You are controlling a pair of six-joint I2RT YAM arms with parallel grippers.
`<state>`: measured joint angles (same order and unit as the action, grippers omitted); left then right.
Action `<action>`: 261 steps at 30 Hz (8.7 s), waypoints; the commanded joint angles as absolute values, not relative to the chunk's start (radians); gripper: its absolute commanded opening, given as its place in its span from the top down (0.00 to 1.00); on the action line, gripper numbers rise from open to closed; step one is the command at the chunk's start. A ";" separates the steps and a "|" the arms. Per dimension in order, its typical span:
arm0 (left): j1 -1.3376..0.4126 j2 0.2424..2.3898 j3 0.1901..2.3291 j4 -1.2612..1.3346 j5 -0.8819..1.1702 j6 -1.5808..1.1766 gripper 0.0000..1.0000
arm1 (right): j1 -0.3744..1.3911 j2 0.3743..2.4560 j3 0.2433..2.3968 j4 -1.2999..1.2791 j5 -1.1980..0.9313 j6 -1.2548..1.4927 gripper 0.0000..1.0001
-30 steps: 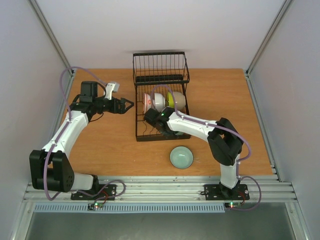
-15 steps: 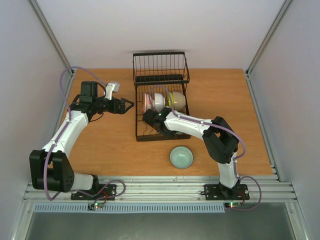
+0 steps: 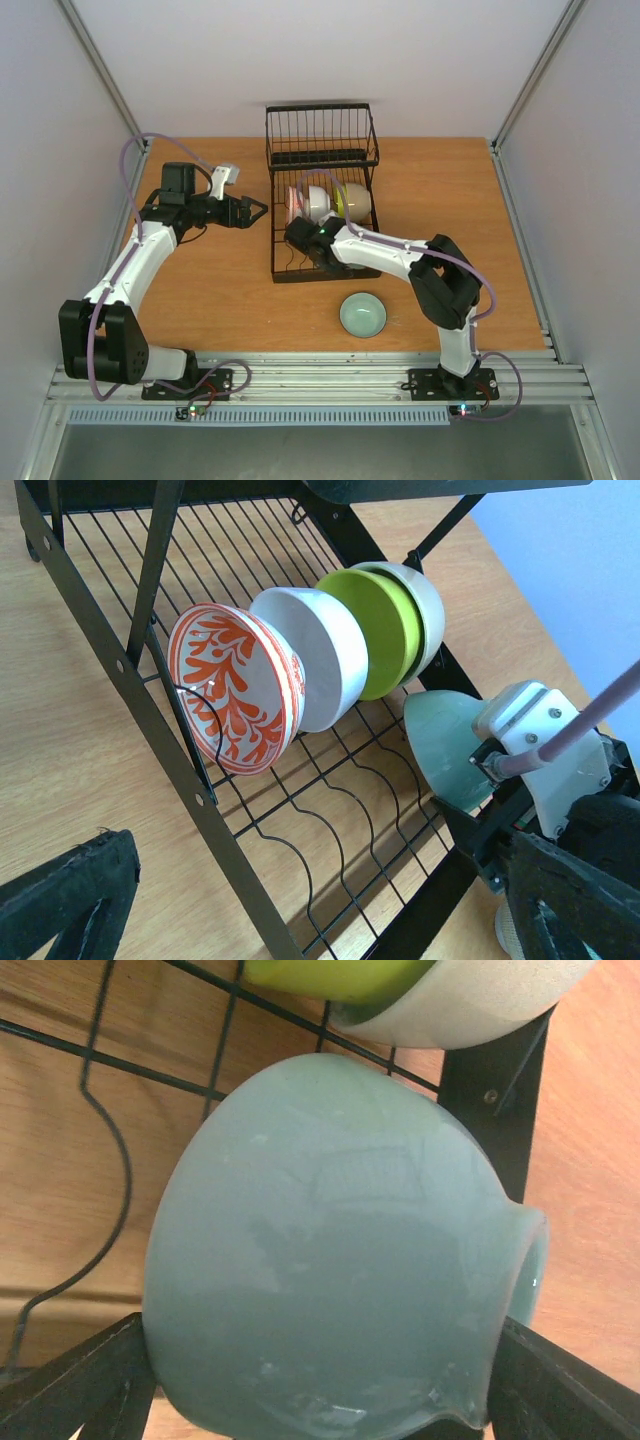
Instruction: Load the bowls into the dish rack
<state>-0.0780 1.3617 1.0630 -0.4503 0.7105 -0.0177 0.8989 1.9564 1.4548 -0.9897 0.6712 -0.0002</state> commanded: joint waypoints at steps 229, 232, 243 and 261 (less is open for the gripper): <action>-0.104 1.348 0.997 -0.372 0.941 0.065 1.00 | 0.581 1.611 0.890 0.543 -0.828 0.359 0.01; -0.104 1.347 0.996 -0.373 0.940 0.064 1.00 | 0.598 1.618 0.901 0.542 -0.830 0.355 0.02; -0.104 1.365 1.005 -0.382 0.940 0.066 0.99 | 0.632 1.627 0.927 0.568 -0.848 0.351 0.30; -0.106 1.345 1.009 -0.397 0.851 0.068 0.86 | 0.735 1.572 1.123 -0.080 -0.415 -0.029 0.99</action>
